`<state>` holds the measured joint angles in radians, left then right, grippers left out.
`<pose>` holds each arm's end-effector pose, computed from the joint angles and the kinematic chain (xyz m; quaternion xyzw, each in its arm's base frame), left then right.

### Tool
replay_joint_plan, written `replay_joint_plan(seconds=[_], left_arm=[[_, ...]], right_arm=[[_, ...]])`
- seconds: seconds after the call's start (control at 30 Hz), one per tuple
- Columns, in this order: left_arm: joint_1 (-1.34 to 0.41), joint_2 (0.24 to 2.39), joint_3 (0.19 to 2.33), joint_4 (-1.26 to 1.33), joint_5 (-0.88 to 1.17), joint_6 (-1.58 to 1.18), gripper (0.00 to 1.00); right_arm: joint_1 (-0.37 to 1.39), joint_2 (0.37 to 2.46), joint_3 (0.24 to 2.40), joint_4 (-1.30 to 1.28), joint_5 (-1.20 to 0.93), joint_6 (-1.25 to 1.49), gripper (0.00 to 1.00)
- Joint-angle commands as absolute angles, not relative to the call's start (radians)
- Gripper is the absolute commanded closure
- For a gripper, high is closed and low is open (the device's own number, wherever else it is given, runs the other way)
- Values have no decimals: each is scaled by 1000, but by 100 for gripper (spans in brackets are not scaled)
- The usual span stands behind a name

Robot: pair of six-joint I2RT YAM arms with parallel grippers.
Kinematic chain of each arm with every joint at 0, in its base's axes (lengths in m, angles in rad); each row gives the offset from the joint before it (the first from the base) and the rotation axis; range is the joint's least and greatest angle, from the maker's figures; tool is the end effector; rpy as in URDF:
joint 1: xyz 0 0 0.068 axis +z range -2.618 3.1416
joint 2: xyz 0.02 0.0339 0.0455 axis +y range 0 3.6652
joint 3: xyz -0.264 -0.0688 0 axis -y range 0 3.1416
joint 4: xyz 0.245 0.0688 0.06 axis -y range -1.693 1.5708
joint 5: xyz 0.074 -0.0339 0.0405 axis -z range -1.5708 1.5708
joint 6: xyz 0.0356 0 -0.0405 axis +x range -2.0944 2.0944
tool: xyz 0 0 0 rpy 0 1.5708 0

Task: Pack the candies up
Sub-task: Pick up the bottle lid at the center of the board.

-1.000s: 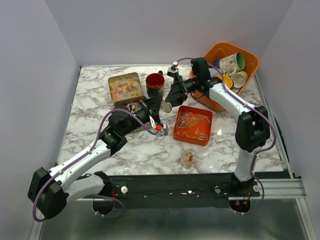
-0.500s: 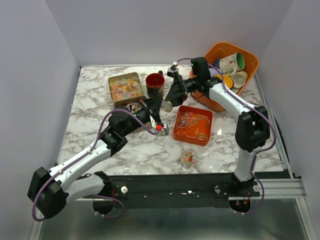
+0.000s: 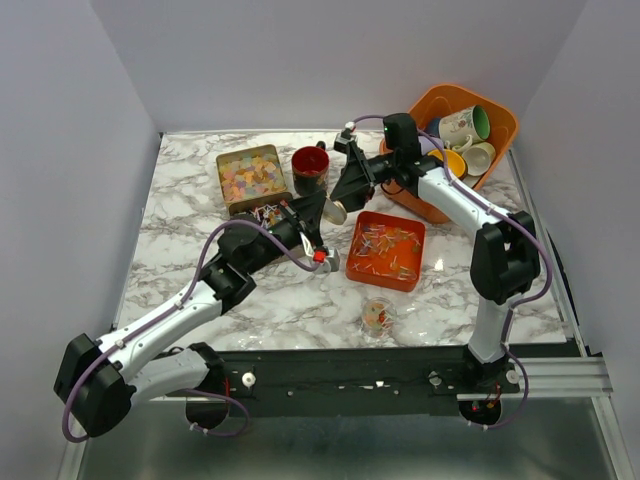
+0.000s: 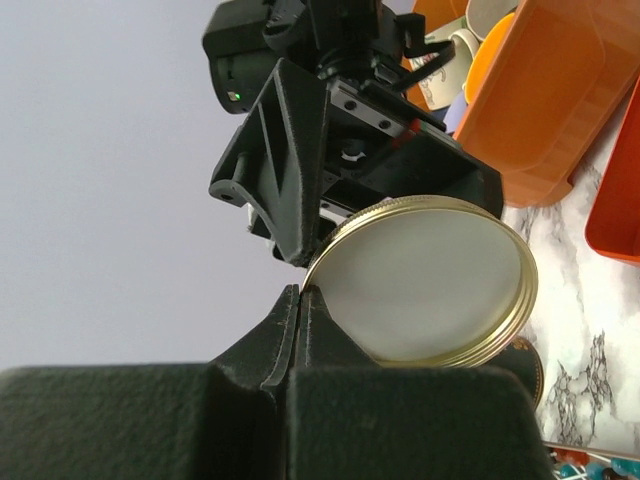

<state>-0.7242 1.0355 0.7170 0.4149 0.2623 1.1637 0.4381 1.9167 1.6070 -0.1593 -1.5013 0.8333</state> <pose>0.1772 -0.1690 0.3313 0.5965 0.3125 0.0742 0.7355 0.3737 0.2143 0.3098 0.2278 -0.6810 -0.6949 0.0371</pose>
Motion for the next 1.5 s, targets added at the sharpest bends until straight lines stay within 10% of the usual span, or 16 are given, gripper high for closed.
replay_joint_plan(seconds=[0.0,1.4,1.47], left_arm=[[-741,1008,698,497,262,1175,100],[-742,1061,808,365,262,1115,100],[-744,1066,808,374,249,1106,85]], right_arm=[[442,1907,1571,-127,-1767,877,0],[433,1905,1571,-9,-1767,888,6],[431,1907,1571,26,-1767,888,9]])
